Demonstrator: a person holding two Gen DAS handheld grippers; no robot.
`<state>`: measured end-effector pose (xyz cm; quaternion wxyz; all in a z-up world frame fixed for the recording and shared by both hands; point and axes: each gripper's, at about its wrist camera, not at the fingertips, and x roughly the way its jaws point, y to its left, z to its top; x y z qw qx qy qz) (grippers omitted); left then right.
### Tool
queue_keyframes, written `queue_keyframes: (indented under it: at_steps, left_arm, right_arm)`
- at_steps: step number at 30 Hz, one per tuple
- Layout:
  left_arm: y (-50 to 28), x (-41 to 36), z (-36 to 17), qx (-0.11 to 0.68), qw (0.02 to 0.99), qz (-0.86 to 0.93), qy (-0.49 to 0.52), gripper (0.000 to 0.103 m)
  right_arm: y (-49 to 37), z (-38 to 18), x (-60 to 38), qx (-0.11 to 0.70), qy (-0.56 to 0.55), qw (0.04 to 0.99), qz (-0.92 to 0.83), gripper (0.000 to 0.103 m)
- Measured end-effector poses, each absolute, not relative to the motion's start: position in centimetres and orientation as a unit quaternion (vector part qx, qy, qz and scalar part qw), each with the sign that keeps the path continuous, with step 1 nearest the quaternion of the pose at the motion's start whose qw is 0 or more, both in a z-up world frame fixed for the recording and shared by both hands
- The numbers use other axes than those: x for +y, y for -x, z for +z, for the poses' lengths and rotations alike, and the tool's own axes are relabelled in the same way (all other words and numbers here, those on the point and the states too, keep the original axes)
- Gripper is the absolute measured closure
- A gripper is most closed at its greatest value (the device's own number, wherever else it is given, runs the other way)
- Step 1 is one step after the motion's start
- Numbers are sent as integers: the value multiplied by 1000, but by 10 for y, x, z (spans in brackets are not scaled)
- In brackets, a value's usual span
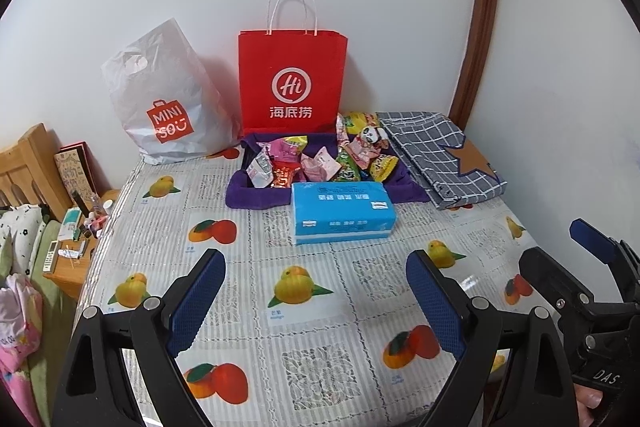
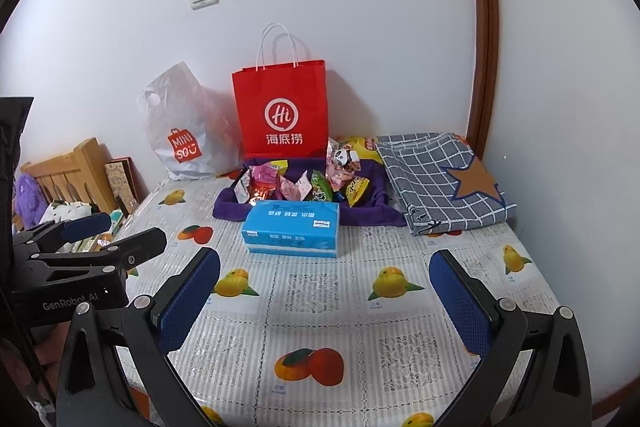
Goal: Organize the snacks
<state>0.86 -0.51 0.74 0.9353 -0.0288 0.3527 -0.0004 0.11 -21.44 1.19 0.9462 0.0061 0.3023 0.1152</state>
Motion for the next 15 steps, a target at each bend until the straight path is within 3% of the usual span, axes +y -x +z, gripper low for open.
queue_keyframes:
  at_steps: [15]
  left_arm:
    - [-43, 13, 8, 345, 938, 20, 30, 11]
  right_arm:
    - [-43, 6, -198, 317, 10, 941, 113, 0]
